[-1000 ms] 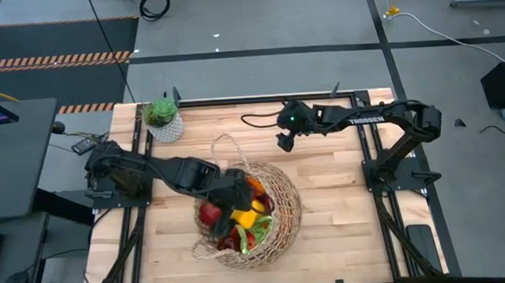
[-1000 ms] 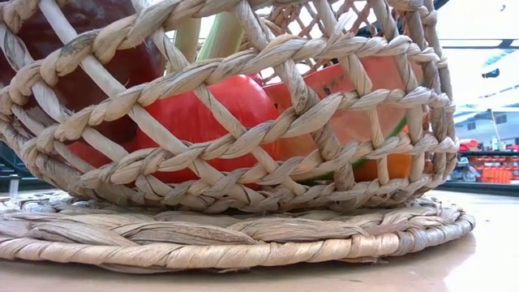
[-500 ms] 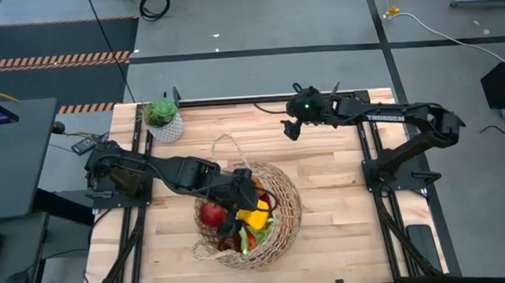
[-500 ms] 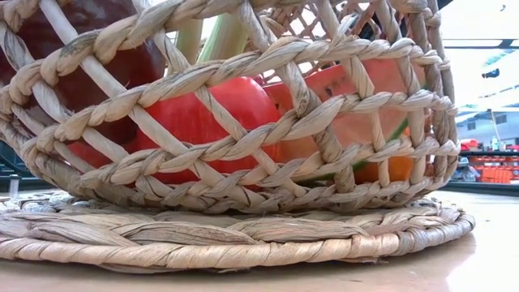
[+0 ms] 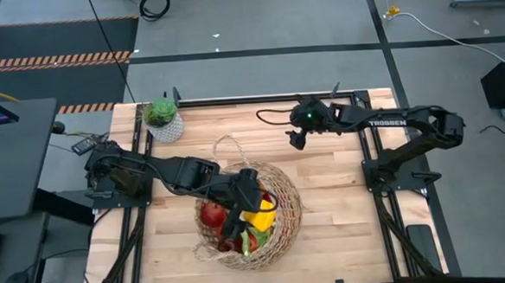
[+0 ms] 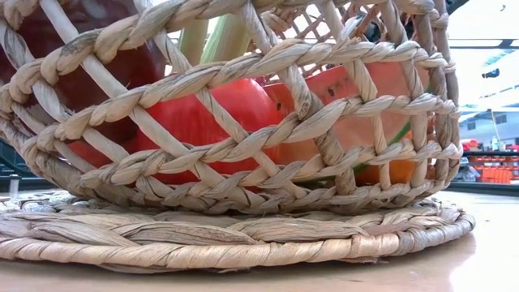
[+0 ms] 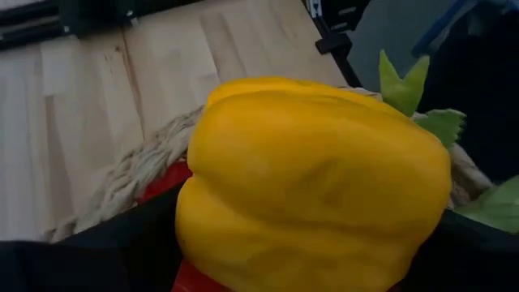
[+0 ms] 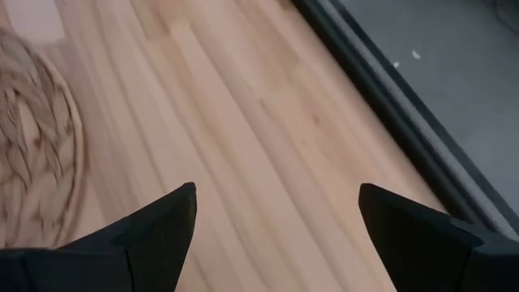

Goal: Build produce basket
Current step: Put the bell pepper into the basket

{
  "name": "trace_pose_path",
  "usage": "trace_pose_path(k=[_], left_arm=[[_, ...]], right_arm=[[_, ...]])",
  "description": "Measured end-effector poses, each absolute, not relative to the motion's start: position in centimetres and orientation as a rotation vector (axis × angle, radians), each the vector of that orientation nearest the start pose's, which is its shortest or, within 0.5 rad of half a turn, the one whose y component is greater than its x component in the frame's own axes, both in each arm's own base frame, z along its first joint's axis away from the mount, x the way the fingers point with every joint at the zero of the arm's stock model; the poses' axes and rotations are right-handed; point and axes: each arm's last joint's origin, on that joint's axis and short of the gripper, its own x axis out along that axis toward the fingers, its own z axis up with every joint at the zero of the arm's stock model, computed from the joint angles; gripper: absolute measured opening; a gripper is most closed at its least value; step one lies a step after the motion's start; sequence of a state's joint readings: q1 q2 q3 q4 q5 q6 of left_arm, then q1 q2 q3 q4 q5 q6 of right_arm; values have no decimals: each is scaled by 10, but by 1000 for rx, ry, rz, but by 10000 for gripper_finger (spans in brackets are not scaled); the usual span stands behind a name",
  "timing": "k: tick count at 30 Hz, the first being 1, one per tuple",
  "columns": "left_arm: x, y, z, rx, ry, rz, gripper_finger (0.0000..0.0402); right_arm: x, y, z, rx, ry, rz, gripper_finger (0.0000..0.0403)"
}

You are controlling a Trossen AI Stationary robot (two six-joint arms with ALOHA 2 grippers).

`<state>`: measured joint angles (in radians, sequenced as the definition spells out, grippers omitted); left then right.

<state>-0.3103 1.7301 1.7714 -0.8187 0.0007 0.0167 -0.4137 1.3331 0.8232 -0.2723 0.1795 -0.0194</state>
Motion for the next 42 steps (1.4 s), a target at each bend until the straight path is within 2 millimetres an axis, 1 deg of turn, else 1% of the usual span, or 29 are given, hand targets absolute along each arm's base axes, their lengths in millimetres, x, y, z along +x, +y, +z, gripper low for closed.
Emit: trace_pose_path(k=[5, 8, 11, 14, 17, 20, 22, 24, 28, 33, 37, 42], left_arm=[[355, -114, 366, 177, 766, -313, 353], [354, -115, 366, 205, 765, -328, 353], [353, -115, 365, 209, 780, -328, 353], [348, -106, 358, 217, 894, -281, 353], [343, -88, 352, 165, 1012, -193, 353], [346, -73, 351, 73, 1036, -109, 353], [346, -66, 351, 79, 1048, -100, 353], [346, -62, 350, 108, 1054, -111, 353], [348, -53, 350, 92, 1054, -92, 353], [348, -44, 349, 28, 1068, -37, 353], [347, -41, 342, -18, 1134, 8, 353], [352, -43, 346, -14, 1066, -4, 353]], right_arm=[[237, -109, 211, 109, 828, -547, 348], [232, -105, 209, 133, 821, -531, 348], [226, -99, 211, 145, 802, -515, 348], [222, -91, 216, 146, 774, -497, 348], [216, -83, 221, 141, 743, -478, 348], [209, -75, 225, 142, 710, -465, 348], [204, -72, 229, 144, 689, -459, 348], [200, -69, 233, 144, 677, -455, 348], [192, -65, 235, 150, 655, -450, 348], [181, -61, 229, 151, 651, -451, 348], [176, -60, 228, 165, 648, -456, 348], [175, -56, 229, 204, 631, -438, 348]])
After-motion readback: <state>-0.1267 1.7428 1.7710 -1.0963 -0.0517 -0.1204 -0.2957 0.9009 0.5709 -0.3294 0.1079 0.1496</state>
